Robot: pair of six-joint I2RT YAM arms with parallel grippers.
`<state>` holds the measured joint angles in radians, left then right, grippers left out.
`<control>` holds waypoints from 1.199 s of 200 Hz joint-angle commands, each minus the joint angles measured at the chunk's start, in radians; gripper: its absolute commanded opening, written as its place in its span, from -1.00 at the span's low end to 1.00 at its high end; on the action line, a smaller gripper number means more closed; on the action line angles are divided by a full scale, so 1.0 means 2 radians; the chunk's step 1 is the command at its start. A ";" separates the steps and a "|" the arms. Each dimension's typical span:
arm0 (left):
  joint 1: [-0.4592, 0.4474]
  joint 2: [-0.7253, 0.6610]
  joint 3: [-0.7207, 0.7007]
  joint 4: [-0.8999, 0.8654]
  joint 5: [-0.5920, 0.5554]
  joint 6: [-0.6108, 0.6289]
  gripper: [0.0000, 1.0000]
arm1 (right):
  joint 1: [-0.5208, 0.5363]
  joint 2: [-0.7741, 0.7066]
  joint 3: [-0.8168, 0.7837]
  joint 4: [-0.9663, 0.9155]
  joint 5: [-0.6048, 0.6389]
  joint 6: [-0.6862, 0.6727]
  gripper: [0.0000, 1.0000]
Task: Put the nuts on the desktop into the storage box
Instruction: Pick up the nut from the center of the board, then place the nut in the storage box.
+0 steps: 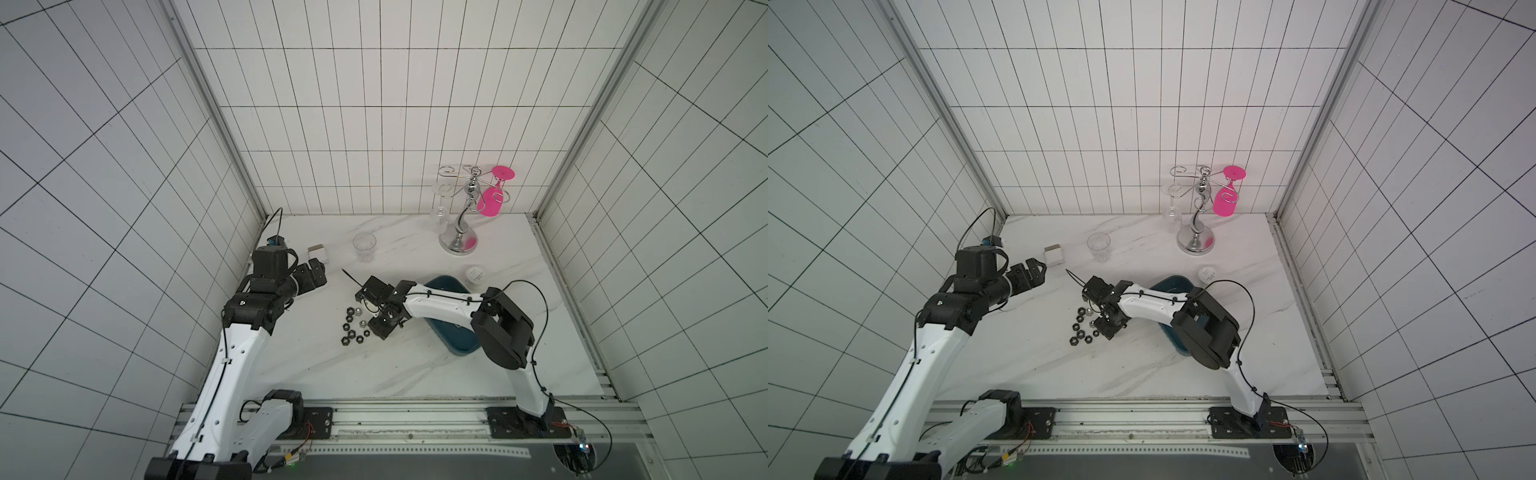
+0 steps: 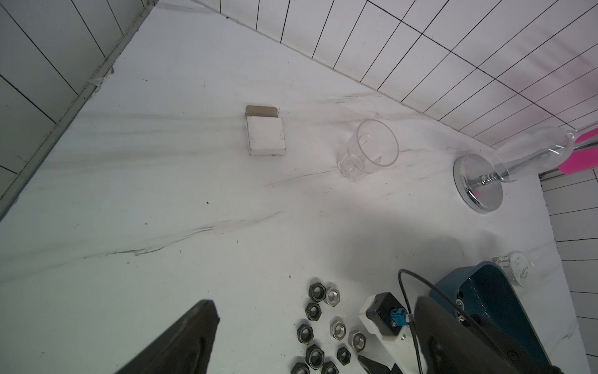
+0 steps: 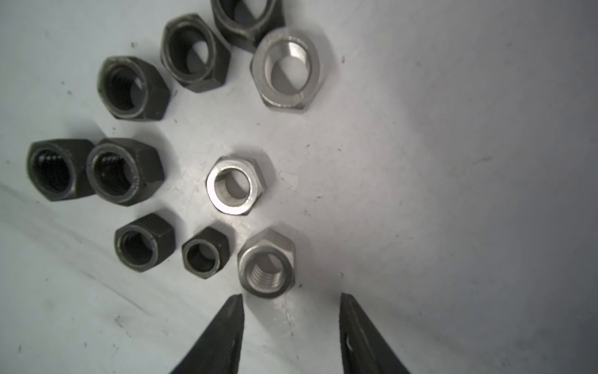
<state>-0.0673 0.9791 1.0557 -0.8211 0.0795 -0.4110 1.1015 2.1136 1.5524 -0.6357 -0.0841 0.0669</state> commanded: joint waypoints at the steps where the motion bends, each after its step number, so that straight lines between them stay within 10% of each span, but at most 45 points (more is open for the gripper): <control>1: 0.004 -0.012 -0.006 -0.005 0.006 0.011 0.97 | 0.007 0.018 0.017 -0.022 0.000 -0.005 -0.03; 130: 0.026 -0.027 -0.007 -0.021 0.013 0.025 0.97 | 0.013 0.026 0.055 -0.031 0.013 0.004 -0.69; 240: 0.025 0.000 -0.011 0.021 0.050 -0.007 0.97 | -0.188 -0.324 -0.230 0.062 0.011 0.090 -0.68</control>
<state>-0.0185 0.9611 1.0454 -0.8379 0.1444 -0.3992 0.8360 1.5272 1.1614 -0.5117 -0.0620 0.2073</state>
